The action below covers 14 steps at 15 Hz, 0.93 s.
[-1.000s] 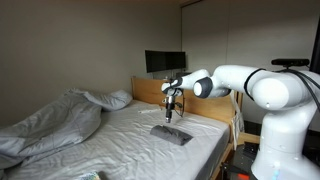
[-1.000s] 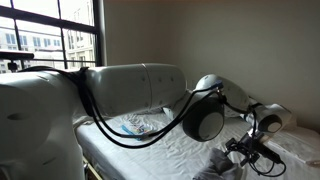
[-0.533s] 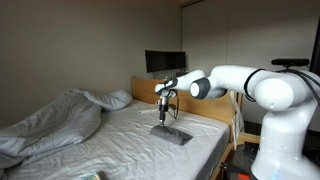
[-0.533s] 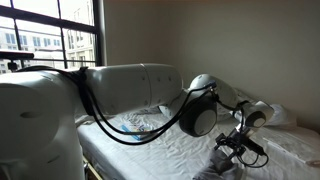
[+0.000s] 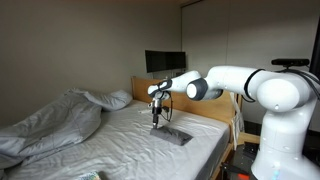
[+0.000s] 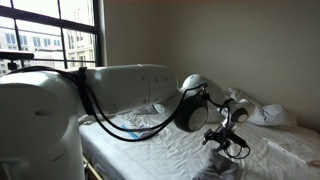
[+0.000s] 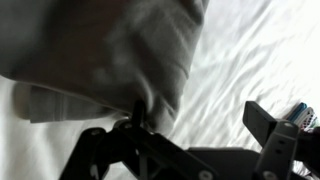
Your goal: Fold the grey thing in half
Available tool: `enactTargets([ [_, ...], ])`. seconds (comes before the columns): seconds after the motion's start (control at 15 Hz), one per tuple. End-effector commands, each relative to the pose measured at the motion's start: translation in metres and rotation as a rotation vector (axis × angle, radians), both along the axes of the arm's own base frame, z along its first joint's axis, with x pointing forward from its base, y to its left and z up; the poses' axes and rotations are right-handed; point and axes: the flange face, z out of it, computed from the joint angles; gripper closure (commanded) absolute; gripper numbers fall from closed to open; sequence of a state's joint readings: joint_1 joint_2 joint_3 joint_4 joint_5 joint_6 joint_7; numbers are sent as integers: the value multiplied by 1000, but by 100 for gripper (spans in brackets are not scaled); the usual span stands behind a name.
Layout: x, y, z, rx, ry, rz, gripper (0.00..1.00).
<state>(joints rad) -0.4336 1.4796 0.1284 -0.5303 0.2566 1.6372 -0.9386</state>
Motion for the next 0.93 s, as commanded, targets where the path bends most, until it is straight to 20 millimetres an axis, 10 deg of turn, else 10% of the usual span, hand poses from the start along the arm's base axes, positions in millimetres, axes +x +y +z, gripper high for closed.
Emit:
enactTargets([
  [0.0,0,8,-3,6,19,8,0],
  [0.33,25,15,16,-133,-47,-79,0],
  [0.87,73,6,100,-406,-303,-318,66],
])
